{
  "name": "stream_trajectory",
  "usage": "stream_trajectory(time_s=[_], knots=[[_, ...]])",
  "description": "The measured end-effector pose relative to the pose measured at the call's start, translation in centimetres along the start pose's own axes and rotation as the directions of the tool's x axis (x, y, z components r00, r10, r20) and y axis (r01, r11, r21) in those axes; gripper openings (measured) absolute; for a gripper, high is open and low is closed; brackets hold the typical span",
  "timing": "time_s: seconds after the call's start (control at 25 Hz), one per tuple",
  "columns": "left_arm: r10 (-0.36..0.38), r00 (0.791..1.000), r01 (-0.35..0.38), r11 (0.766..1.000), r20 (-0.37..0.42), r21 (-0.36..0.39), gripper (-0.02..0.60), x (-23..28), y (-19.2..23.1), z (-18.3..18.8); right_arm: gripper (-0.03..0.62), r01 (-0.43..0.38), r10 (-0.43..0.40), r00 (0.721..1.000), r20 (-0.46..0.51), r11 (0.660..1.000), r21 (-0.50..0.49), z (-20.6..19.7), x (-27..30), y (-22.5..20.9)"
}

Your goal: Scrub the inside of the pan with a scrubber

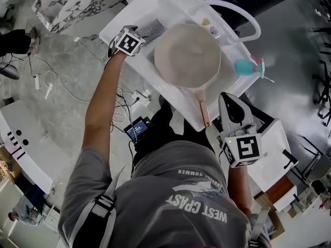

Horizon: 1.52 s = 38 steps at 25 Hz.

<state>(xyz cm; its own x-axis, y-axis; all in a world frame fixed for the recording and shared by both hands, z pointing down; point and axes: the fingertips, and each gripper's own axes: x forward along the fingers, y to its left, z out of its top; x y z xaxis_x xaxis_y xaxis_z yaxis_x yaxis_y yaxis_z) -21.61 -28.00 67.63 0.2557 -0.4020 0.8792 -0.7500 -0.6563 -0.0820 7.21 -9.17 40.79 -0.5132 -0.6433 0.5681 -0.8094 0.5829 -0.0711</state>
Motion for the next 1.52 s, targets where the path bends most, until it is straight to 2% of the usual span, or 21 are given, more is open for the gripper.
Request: stream_trajectory(time_s=[0.08,0.16,0.36,0.56,0.84,1.0,1.12,1.36,1.52], knots=[[0.011,1.0,-0.01,1.0,-0.026,0.016,0.258,0.8,0.2,-0.5,0.002,0.0,0.0,1.0,-0.008,1.0,0.001,-0.2,0.1,0.0],[0.014,1.0,-0.013,1.0,-0.02,0.027,0.245,1.4,0.3,-0.4,0.002,0.0,0.0,1.0,-0.016,1.0,0.002,-0.3,0.1,-0.1],[-0.016,0.999,0.015,0.999,-0.034,-0.029,0.181,2.3,0.2,-0.9,0.002,-0.005,0.005,1.0,-0.017,1.0,0.006,-0.6,0.7,-0.2],[-0.012,0.998,0.012,1.0,-0.054,-0.014,0.113,2.3,-0.3,-0.7,0.002,-0.011,0.011,1.0,-0.015,1.0,0.007,-0.6,1.0,-0.2],[-0.005,1.0,0.004,1.0,-0.031,-0.022,0.015,2.6,-0.7,-0.4,0.002,-0.012,0.012,1.0,-0.012,1.0,0.012,-0.7,1.1,-0.5],[0.0,1.0,-0.002,0.996,-0.016,-0.089,0.006,2.3,-0.6,-0.7,0.002,-0.012,0.012,1.0,-0.015,1.0,0.014,-0.8,1.1,-0.7],[0.01,1.0,-0.008,0.994,0.016,-0.111,0.005,1.4,-0.6,-0.3,0.002,-0.014,0.014,1.0,-0.011,1.0,0.014,-0.9,1.1,-0.8],[0.036,0.993,-0.02,0.991,0.117,-0.131,0.005,-2.9,-1.3,2.2,0.002,-0.017,0.017,1.0,-0.002,1.0,0.014,-0.7,0.9,-0.9],[0.014,0.988,0.0,0.996,0.154,-0.09,0.006,-4.4,-3.8,4.0,0.002,-0.017,0.017,1.0,0.002,1.0,0.015,-0.7,0.7,-1.1]])
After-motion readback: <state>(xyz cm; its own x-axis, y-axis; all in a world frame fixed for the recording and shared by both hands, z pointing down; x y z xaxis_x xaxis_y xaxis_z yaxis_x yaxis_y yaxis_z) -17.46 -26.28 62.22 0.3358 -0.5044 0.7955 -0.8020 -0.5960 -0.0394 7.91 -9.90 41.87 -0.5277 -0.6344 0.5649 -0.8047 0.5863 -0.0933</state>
